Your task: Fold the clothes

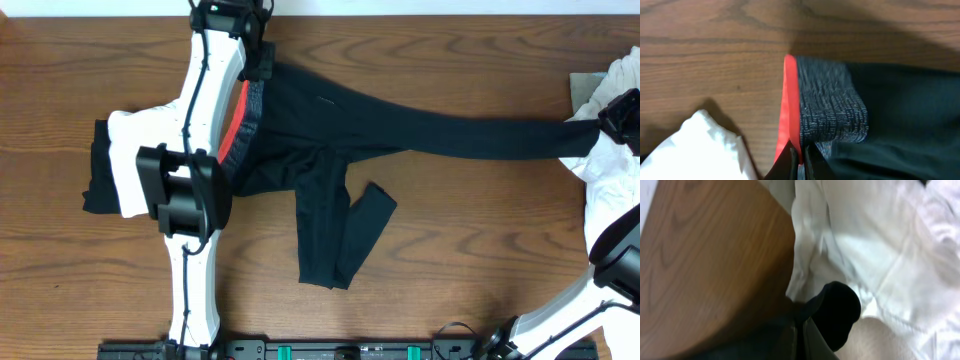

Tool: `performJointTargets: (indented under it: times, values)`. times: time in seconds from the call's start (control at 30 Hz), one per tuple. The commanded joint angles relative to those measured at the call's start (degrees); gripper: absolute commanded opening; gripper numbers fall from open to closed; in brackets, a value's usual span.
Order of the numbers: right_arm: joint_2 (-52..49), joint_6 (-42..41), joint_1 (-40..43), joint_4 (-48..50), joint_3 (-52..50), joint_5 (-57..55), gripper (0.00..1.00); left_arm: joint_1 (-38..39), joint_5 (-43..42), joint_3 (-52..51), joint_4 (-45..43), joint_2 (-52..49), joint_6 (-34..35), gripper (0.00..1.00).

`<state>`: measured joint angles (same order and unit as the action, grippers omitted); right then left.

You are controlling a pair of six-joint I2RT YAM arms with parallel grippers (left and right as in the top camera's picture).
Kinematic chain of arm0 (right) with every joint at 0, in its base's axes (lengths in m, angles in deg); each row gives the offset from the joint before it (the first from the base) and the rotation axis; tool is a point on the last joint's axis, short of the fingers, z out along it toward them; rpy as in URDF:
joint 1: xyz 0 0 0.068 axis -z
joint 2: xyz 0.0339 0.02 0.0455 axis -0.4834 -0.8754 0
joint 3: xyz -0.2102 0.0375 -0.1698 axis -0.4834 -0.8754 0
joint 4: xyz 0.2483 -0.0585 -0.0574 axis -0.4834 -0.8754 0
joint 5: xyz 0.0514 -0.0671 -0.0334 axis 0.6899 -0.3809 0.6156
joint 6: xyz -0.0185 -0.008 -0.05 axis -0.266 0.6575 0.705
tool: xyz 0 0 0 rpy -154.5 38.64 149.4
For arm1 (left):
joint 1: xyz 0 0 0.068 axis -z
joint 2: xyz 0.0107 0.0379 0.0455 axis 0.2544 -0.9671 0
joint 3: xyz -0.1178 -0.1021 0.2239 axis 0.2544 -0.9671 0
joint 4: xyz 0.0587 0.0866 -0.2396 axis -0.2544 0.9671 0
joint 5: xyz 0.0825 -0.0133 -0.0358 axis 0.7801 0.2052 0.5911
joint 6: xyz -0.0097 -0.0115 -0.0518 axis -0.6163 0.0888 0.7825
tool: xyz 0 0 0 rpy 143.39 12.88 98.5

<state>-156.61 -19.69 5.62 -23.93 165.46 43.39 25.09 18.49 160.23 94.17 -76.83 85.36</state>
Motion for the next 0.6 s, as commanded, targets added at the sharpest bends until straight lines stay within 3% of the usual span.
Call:
performJointTargets:
  times: [0.0,0.47,0.57]
  values:
    - [-2.4,-2.0,-0.4,1.9,0.3,-1.0,0.04,0.0,-0.2,0.3,-1.3,-1.8,-0.8,0.07]
    - [-8.9,-2.7,0.0,12.7,0.3,5.1,0.01,-2.7,-0.1,0.3,-6.8,-4.0,4.4,0.06]
    - [-8.9,-2.4,0.0,14.9,0.3,8.2,0.01,-3.7,-3.2,0.3,-8.3,-4.0,4.4,0.06]
